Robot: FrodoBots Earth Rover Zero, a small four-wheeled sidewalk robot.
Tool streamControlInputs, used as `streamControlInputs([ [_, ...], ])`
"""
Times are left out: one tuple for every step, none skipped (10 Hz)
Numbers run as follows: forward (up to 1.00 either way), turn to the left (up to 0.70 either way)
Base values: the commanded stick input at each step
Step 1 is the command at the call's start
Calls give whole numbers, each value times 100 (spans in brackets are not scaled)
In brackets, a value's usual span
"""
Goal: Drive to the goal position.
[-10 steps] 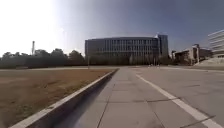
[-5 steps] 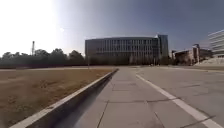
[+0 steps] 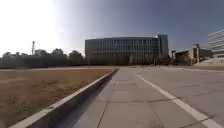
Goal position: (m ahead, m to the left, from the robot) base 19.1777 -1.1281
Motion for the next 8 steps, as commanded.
streamControlInputs([
  [5, 0],
  [4, 0],
  [5, 0],
  [5, 0],
  [5, 0],
  [5, 0],
  [5, 0],
  [5, 0],
])
